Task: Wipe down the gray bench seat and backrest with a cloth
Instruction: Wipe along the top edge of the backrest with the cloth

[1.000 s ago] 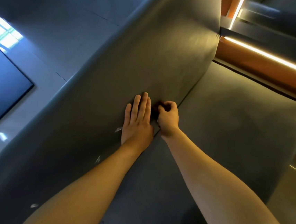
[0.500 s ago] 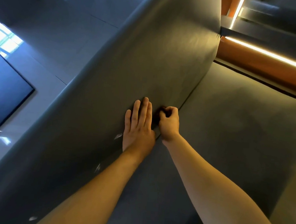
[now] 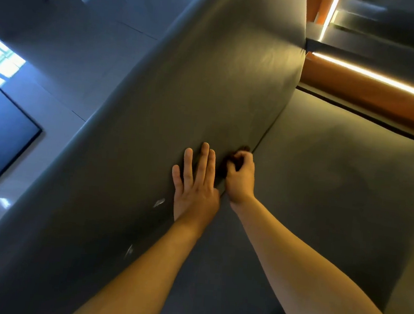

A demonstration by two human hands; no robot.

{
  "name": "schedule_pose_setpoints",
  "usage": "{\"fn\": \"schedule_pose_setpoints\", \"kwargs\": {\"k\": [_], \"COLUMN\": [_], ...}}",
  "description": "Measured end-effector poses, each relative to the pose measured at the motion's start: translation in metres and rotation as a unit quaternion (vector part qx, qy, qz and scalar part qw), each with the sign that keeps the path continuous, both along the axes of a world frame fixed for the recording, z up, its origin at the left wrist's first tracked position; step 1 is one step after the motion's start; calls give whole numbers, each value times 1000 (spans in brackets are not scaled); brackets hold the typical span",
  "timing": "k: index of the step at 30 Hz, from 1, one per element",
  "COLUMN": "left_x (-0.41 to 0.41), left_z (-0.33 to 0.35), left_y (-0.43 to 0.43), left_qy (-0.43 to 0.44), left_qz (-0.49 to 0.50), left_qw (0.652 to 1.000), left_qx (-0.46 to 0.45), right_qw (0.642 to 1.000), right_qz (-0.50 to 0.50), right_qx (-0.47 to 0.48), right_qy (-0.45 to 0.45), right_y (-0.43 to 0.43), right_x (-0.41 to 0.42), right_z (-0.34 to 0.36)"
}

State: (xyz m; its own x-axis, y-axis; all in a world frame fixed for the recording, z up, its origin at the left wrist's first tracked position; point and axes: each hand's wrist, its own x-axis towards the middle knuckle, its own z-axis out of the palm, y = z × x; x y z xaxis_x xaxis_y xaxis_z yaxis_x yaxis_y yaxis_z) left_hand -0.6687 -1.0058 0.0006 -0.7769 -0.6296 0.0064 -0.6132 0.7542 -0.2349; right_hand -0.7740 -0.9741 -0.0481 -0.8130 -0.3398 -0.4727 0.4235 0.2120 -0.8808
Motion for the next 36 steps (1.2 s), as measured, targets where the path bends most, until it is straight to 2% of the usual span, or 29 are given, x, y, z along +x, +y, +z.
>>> {"fn": "schedule_pose_setpoints", "kwargs": {"k": [3, 5, 9, 15, 18, 20, 21, 23, 26, 33, 36], "left_x": [-1, 0, 0, 1, 2, 1, 2, 3, 5, 4, 4], "left_z": [-1, -1, 2, 5, 2, -1, -3, -8, -14, -15, -5], "left_y": [-2, -2, -2, 0, -1, -2, -3, -5, -8, -6, -3], "left_qy": [1, -1, -19, -30, -21, -9, -3, 8, 9, -3, -24], "left_qz": [-1, 0, 2, 13, -2, -6, -8, -14, -32, -18, -20], "left_qw": [1000, 1000, 1000, 999, 1000, 1000, 1000, 1000, 999, 999, 999], "left_qx": [-3, 0, -3, 4, 19, 24, 16, -9, -27, -41, -12], "right_qw": [989, 983, 988, 988, 989, 993, 993, 985, 961, 961, 965], "right_qz": [-15, -21, -52, 26, 2, -63, -99, -140, -115, -119, -97], "right_qx": [57, 53, -53, -140, -148, -93, -57, -2, 13, -29, -56], "right_qy": [-137, -175, -136, -63, 9, 32, 8, -106, -251, -250, -238], "right_y": [12, 15, 11, 4, 9, 10, 11, 11, 6, 3, 9], "right_x": [9, 12, 6, -5, -7, -13, -17, -20, -11, -1, 8], "right_z": [-15, -13, 16, 51, 45, 29, 18, -3, -27, -3, 24]}}
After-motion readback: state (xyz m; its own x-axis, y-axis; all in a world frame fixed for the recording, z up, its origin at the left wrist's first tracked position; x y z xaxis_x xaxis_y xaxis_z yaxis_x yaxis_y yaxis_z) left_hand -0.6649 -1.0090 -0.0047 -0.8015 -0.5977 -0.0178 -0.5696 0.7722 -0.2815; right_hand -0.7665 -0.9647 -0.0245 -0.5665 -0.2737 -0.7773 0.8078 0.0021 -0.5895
